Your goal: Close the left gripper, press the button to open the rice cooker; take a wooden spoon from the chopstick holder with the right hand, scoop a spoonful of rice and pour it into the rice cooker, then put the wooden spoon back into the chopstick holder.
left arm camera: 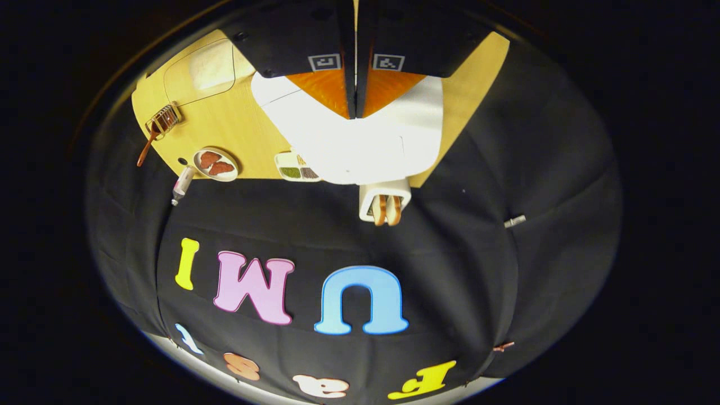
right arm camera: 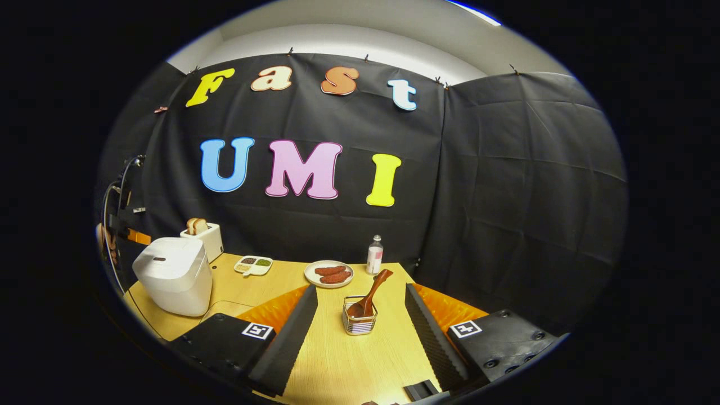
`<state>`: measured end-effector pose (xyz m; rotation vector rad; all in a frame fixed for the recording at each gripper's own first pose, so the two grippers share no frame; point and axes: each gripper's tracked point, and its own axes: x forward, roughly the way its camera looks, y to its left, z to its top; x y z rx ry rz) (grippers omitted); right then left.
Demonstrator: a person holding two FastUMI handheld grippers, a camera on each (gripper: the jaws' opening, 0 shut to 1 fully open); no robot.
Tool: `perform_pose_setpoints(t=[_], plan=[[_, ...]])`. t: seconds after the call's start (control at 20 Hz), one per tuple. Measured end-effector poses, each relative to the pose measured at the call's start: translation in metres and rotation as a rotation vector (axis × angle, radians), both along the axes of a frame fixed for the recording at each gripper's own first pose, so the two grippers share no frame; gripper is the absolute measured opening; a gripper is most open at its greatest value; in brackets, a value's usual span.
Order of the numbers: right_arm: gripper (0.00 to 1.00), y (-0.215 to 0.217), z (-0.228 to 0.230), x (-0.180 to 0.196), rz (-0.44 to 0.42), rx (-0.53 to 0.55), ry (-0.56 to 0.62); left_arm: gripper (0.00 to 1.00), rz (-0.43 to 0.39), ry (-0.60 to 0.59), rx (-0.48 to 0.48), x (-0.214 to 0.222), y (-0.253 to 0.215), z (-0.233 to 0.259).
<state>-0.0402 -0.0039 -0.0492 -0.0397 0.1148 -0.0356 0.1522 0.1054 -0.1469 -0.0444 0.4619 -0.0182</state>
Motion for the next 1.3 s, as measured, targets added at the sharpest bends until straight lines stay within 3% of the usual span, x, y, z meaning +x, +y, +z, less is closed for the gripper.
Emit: perform_pose_setpoints(t=[0.4, 0.85, 1.0, 1.3], plan=[[0.98, 0.004, -0.005, -0.008, 0.013, -0.004, 0.015, 0.07, -0.012, 0.065, -0.059, 0.019, -0.011, -0.029], [0.98, 0.006, -0.012, -0.006, 0.008, 0.020, 0.034, 0.08, -0.014, 0.047, -0.022, 0.016, -0.015, -0.039], [0.98, 0.005, -0.012, -0.006, 0.002, 0.028, 0.035, 0.07, -0.010, -0.026, -0.015, 0.017, -0.013, -0.014], [0.98, 0.016, -0.010, -0.003, 0.011, 0.056, 0.036, 0.08, 0.020, -0.289, 0.087, 0.004, -0.007, 0.080]])
